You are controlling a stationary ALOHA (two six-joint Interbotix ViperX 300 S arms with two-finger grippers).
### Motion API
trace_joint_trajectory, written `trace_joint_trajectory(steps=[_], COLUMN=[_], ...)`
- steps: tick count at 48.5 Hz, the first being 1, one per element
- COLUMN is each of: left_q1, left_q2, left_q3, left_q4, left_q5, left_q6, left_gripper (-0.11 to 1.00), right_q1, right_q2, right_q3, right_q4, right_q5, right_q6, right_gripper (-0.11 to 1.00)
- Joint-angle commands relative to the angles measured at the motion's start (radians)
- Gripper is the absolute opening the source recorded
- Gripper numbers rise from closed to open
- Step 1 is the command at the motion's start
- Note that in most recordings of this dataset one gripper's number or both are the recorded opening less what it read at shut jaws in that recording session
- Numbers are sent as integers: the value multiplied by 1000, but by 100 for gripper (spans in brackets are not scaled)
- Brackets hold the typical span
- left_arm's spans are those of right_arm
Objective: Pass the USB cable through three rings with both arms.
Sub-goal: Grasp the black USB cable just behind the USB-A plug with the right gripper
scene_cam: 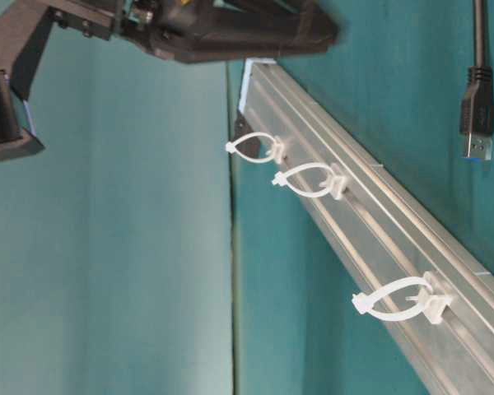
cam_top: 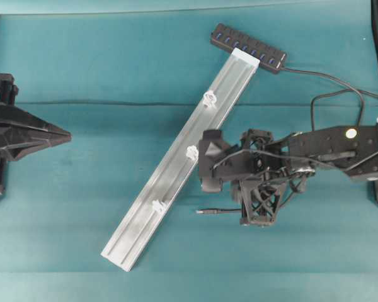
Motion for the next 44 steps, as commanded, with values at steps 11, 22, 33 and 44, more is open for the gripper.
trace_joint_trajectory(steps=[11, 22, 33, 44], left_q1=[8, 8, 8, 8], left_q2=[3, 8, 3, 3], left_q3=[-28, -28, -28, -28], left_q4=[2, 2, 3, 3], left_q5=[-5, 17, 17, 17], left_q6=[3, -2, -2, -2], left_gripper=[-1, -1, -1, -1], right_q1=[31, 54, 55, 57], right_q2=[46, 84, 144, 196], right_q3=[-9, -14, -23, -26], right_q4=[-15, -15, -15, -14], right_q5=[-26, -66, -78, -81], right_q6=[-15, -14, -20, -21], right_gripper=[86, 85, 84, 84])
